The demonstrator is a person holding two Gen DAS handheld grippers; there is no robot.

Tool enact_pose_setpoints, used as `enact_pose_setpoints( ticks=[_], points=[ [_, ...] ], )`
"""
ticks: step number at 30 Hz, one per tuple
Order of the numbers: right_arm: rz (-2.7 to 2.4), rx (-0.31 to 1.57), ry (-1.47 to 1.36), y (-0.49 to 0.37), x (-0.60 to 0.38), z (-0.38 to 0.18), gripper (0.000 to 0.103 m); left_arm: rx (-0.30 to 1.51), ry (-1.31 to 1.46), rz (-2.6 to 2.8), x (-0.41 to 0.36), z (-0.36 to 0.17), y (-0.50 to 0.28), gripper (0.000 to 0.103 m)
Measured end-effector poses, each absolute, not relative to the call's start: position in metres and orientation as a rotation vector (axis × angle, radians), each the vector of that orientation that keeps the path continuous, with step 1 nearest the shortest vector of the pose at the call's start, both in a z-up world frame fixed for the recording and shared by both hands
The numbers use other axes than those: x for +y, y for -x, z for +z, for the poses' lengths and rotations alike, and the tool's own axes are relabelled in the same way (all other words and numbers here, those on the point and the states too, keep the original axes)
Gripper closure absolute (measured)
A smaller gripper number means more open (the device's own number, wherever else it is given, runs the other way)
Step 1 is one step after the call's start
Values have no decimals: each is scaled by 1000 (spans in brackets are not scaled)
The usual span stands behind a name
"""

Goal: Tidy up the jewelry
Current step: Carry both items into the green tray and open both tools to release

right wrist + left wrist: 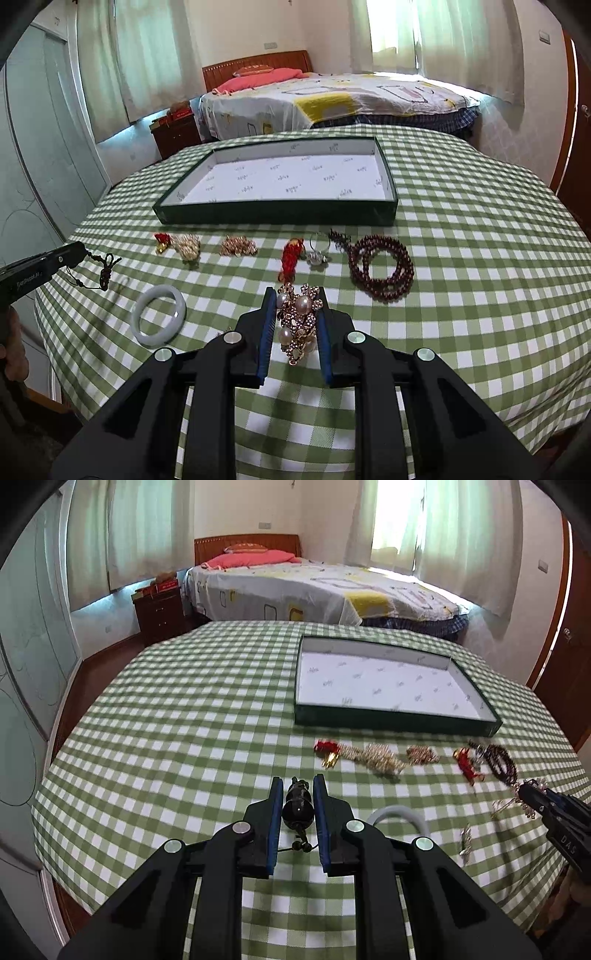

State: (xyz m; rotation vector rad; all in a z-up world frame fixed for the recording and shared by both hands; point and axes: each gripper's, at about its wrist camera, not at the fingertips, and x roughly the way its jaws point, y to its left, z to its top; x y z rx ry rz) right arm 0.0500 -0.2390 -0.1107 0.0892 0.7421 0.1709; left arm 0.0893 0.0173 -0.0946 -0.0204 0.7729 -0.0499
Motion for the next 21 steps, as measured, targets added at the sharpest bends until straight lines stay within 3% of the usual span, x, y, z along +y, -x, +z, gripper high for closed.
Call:
enact_pose_setpoints(
  ticks=[21],
  points=[
    [191,566,-93,-145,-247,-41,83,600,36,-179,-41,-29,-194,86]
  ],
)
